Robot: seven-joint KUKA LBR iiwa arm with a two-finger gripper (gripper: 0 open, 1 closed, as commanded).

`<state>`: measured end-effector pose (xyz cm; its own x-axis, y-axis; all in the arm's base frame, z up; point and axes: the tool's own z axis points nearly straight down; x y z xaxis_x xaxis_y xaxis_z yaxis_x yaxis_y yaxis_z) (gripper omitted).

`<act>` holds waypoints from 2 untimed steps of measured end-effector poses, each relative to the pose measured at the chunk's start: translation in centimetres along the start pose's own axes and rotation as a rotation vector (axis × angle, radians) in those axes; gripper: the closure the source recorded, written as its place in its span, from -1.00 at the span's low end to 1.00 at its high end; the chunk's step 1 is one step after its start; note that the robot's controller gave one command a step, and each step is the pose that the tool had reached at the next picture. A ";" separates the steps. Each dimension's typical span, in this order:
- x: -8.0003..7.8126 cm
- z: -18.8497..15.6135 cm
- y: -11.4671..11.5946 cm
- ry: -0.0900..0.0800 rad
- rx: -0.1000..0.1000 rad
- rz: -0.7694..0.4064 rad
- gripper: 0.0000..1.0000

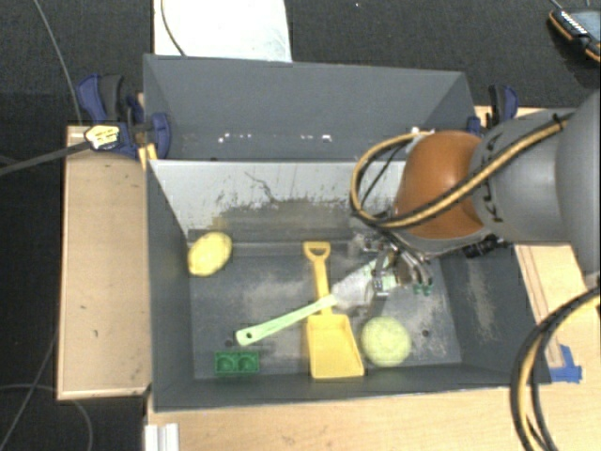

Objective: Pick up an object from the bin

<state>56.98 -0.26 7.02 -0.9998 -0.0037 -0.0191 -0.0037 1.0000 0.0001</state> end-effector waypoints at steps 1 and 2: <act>-0.5 0.0 -0.8 -0.003 0.001 -0.011 -1.00; 0.3 -1.0 -1.6 -0.002 0.002 -0.038 -1.00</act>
Offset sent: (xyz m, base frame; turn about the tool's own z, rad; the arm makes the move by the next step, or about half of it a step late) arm -0.0248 -0.0222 0.0310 -0.0810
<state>56.69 -1.87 7.97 -0.9989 -0.0413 -0.0209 -0.0412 0.9991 -0.0028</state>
